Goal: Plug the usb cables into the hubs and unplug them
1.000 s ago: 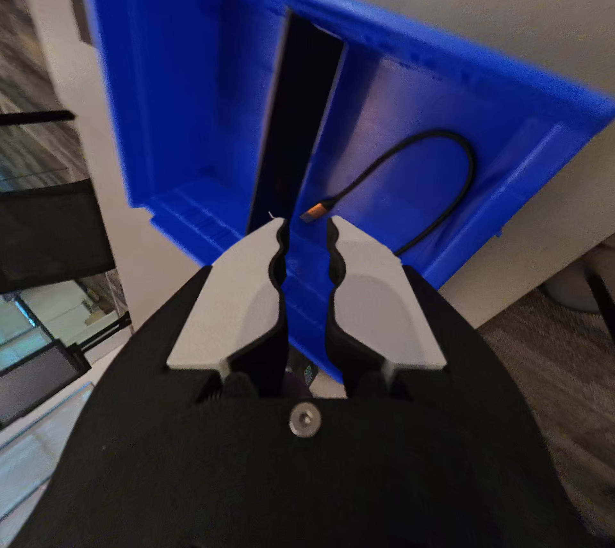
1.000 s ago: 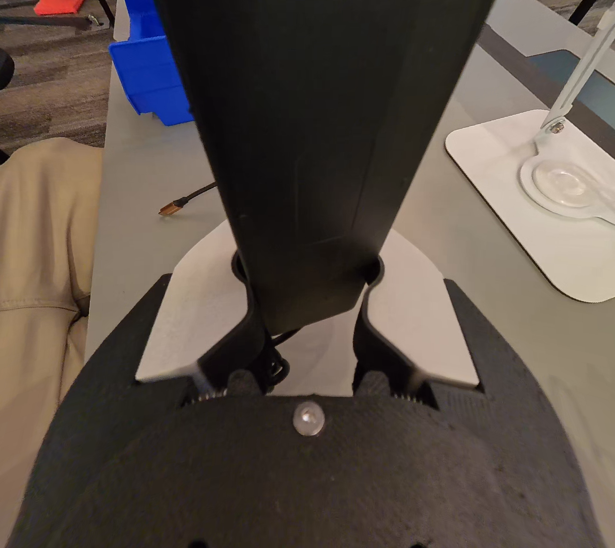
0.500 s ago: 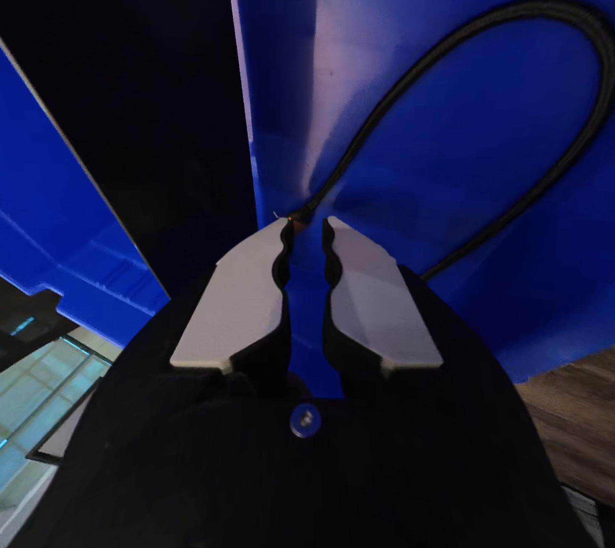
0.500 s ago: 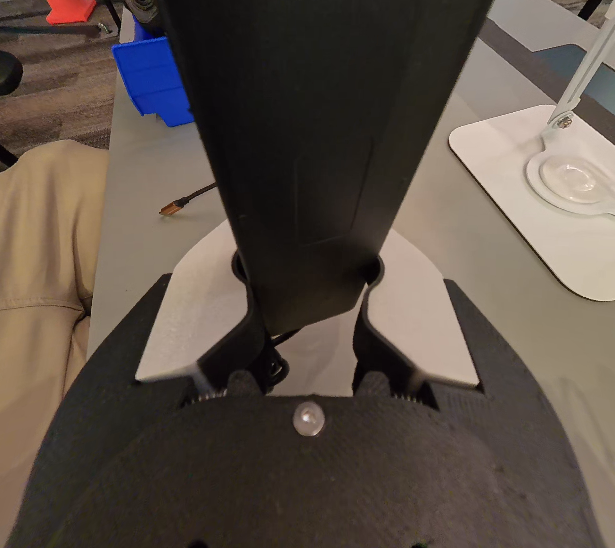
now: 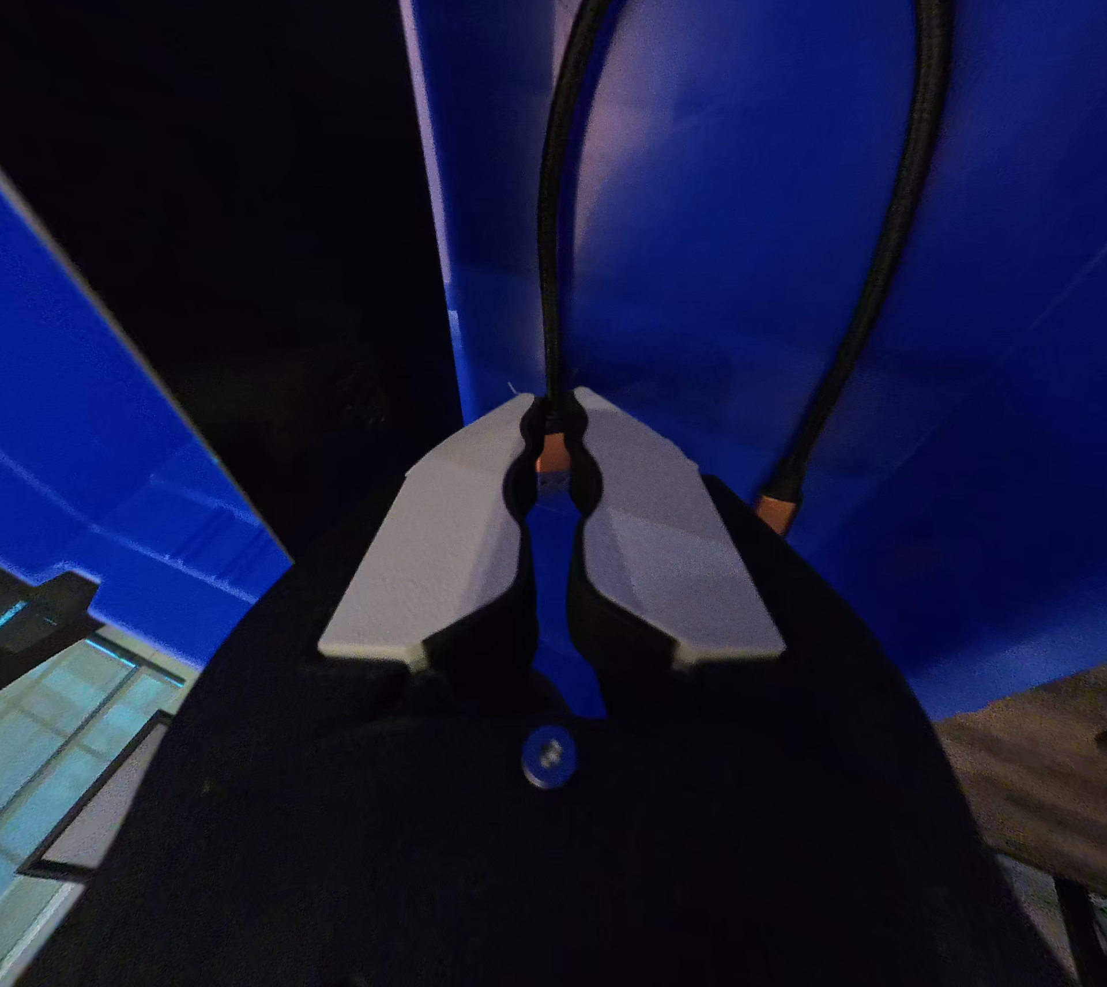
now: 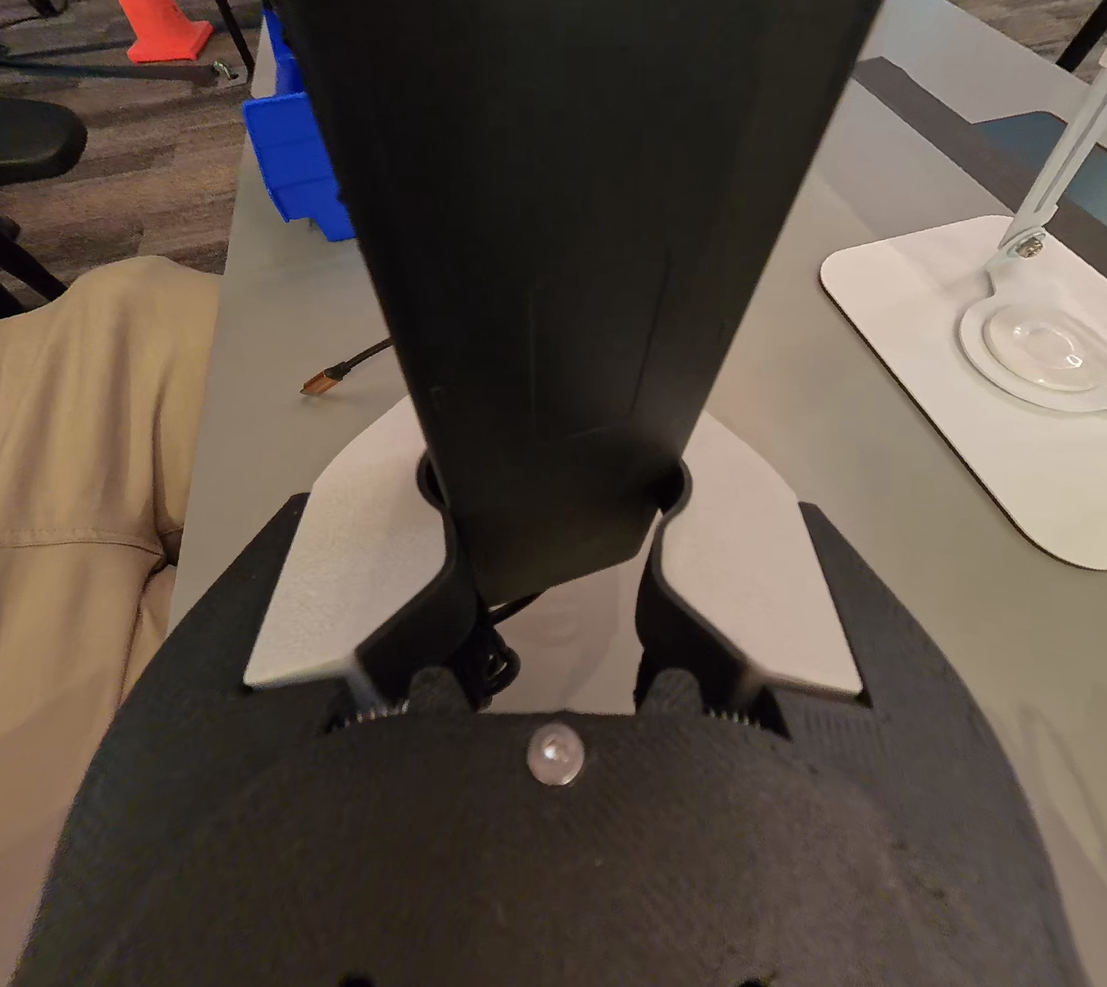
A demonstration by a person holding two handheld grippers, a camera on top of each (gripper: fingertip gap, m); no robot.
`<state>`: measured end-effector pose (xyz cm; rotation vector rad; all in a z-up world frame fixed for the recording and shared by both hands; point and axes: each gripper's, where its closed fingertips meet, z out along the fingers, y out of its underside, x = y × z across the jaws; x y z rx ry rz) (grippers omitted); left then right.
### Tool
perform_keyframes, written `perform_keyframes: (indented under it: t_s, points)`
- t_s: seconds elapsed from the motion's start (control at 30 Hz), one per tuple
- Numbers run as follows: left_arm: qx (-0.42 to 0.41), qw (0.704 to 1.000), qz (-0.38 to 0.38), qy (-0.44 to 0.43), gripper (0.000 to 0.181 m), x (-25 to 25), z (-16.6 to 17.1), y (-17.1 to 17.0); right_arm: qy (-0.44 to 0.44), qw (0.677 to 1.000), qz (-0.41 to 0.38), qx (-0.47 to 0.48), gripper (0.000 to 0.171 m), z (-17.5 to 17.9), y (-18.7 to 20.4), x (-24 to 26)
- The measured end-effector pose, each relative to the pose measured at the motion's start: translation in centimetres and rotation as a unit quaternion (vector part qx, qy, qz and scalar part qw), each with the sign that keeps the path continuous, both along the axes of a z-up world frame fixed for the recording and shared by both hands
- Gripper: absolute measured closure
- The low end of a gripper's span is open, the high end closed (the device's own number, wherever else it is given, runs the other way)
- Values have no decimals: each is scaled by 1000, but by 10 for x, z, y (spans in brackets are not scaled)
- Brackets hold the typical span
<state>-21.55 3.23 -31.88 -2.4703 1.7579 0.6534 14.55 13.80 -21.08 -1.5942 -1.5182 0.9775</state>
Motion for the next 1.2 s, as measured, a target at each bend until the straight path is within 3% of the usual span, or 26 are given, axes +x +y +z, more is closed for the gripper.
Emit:
perform_keyframes:
  t_s: [0.13,0.3,0.43,0.67,0.9,1.07,1.2]
  points:
    - [56,998,11,-26,175,9,20,6,5,1000,3,-5,103,0,-1,-1]
    - [138,987,33,-79,175,14,69,10,1,1000,6,-8,103,-2,-2,-2]
    - [199,969,51,-140,175,21,111,11,2,1000,6,-8,103,-2,-3,-3]
    - [253,935,70,-237,175,36,149,10,7,1000,6,-6,102,3,-4,-2]
    - [275,883,97,-368,175,88,184,25,11,1000,4,-7,103,6,-4,-2]
    - [268,834,103,-472,175,154,215,46,10,1000,4,-7,103,6,-4,-2]
    - [254,808,142,-513,176,203,213,73,13,1000,1,-6,103,8,-3,-1]
